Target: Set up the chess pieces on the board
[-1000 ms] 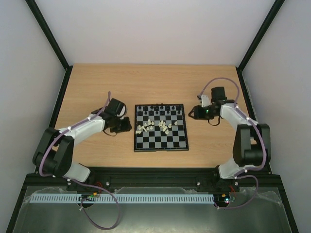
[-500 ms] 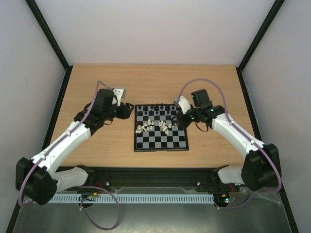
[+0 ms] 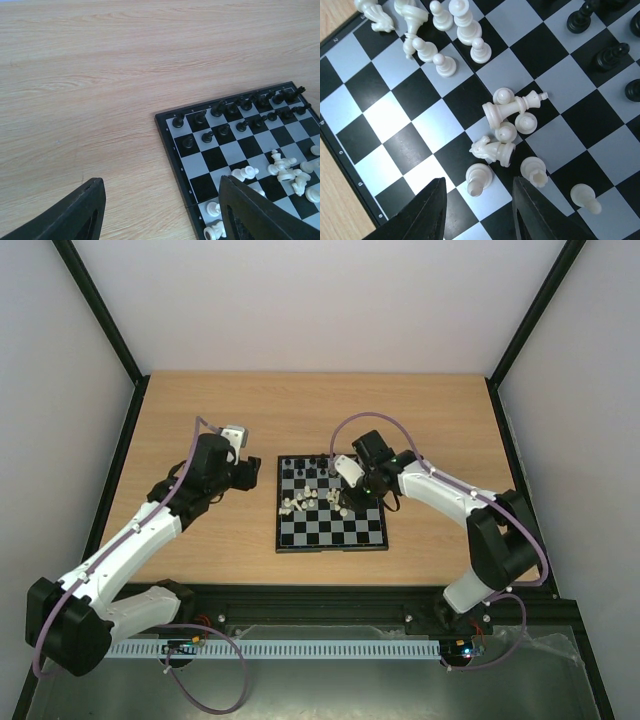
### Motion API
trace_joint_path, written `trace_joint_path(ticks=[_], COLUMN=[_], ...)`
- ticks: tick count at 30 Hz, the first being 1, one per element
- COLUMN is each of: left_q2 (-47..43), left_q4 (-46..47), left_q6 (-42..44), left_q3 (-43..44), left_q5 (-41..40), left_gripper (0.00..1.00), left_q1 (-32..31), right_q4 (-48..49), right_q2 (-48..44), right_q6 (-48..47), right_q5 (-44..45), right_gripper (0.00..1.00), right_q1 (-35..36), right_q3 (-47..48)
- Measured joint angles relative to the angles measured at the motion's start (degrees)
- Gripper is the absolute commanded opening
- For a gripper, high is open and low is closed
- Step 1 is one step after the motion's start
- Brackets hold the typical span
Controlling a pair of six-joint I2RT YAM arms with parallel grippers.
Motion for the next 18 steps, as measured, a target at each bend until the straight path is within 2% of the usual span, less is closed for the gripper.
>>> trace_joint_path(ticks=[7, 18], left_q2=[0.1, 0.8], left_q4=[0.0, 0.0], left_q6=[0.0, 0.0], left_q3=[0.0, 0.0], left_q5=[-1.5, -1.6], left_gripper=[0.63, 0.63], left_q1=[0.0, 0.0], right_q4=[-0.3, -0.4], right_q2=[3.6, 5.7], right_q6=[-0.2, -0.3], right_q5=[2.1, 3.2], right_gripper=[0.38, 0.23], right_q1=[0.8, 1.5], right_q3=[1.3, 1.5])
